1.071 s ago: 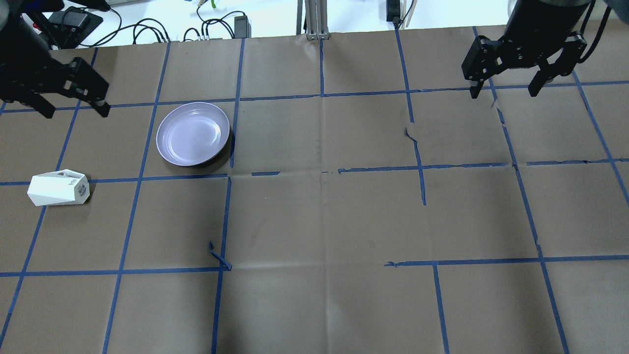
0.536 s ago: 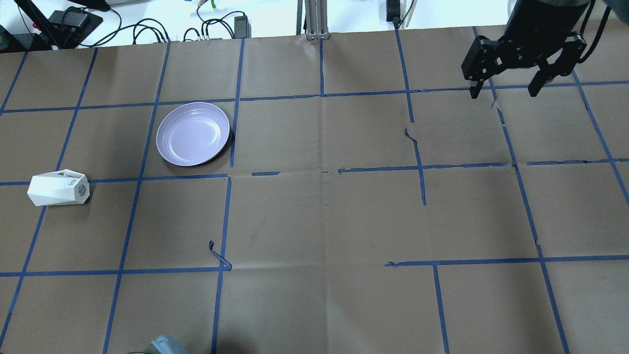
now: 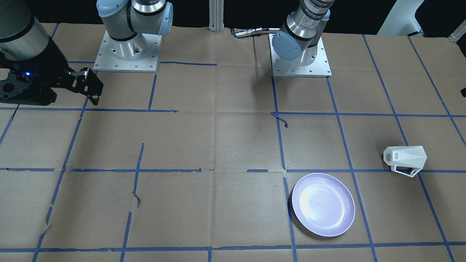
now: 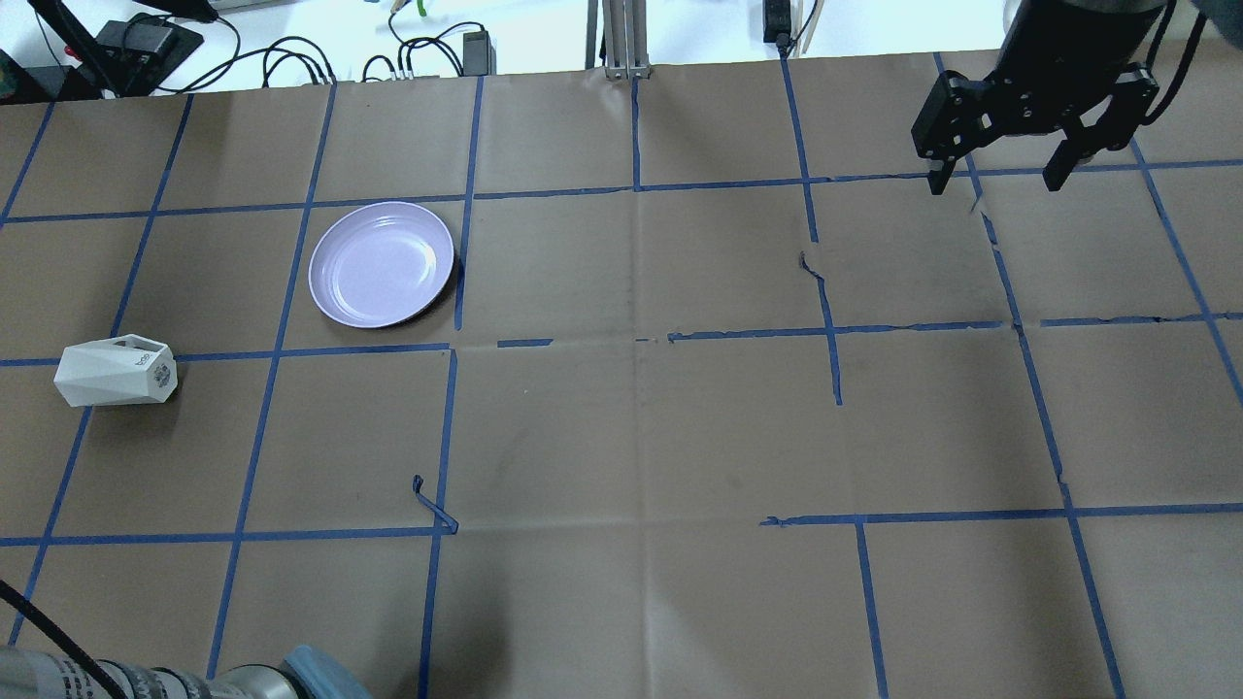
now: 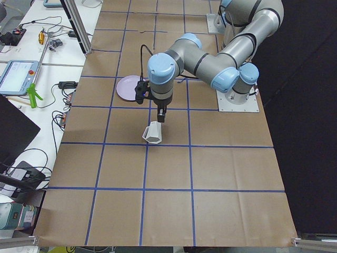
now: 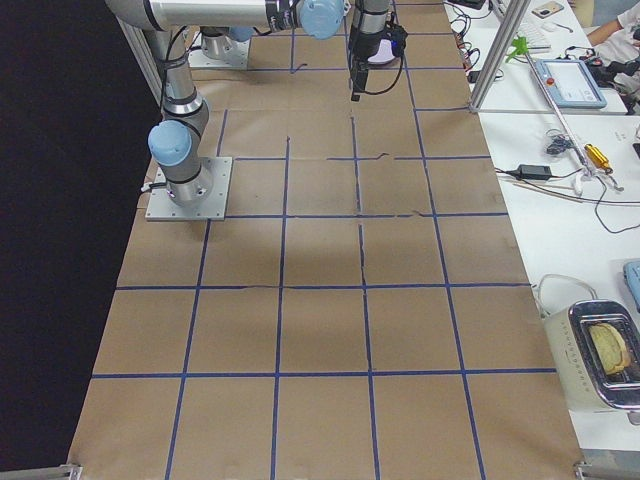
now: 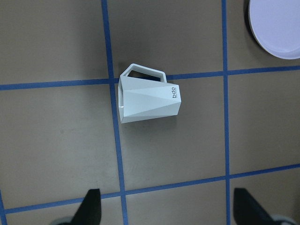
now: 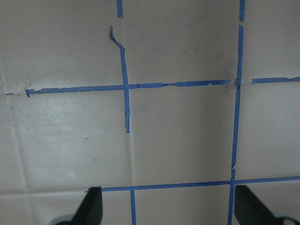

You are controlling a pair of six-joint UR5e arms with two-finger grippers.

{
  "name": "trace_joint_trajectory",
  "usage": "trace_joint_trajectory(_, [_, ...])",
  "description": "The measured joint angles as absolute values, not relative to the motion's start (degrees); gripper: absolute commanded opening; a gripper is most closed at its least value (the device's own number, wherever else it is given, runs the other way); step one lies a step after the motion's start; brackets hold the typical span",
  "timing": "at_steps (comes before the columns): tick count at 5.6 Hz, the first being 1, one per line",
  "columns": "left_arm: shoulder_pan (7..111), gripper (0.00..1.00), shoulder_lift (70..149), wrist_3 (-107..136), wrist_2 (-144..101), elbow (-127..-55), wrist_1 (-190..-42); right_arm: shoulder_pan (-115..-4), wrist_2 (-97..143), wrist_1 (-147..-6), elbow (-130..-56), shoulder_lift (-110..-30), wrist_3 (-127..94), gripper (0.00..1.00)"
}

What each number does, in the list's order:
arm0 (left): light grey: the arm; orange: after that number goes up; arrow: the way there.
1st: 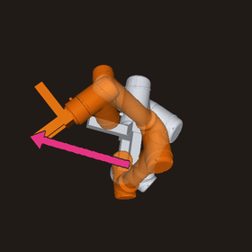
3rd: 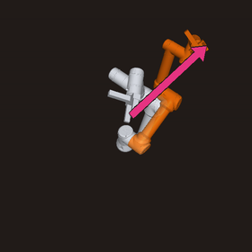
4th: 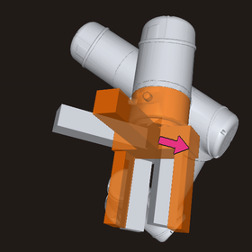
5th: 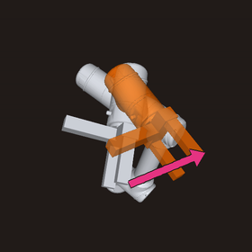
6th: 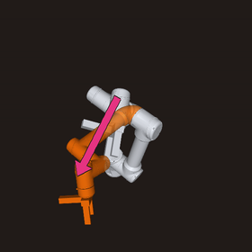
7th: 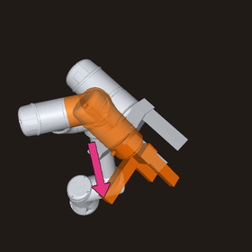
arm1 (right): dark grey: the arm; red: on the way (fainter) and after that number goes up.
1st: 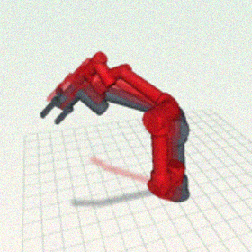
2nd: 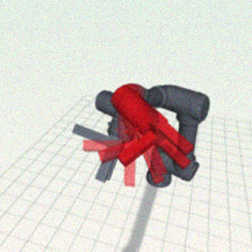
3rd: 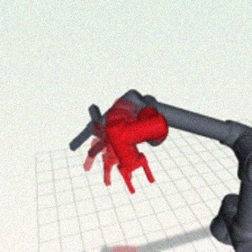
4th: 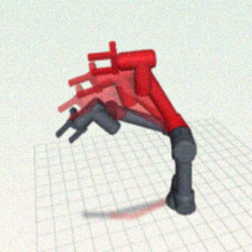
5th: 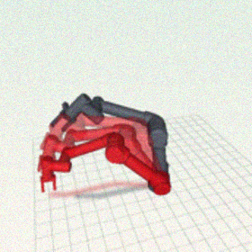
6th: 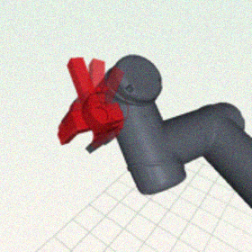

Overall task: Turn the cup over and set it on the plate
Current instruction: 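Lower the left gripper and grasp the white mug's body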

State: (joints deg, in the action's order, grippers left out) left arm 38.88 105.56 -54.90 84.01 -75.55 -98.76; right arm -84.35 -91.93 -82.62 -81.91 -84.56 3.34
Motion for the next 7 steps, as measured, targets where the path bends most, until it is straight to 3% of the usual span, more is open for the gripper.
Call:
trace_joint_trajectory(4, [36.2, 0.99, 120.8, -63.3, 76.6, -73.1, -98.3, -84.4, -91.9, -82.6, -81.9, -84.6, 3.3, 1.0])
trace_joint_trajectory(7, [36.3, 0.99, 127.0, -69.0, 69.9, -74.0, -98.6, -84.4, -91.9, -82.6, -81.9, -84.6, 3.3, 1.0])
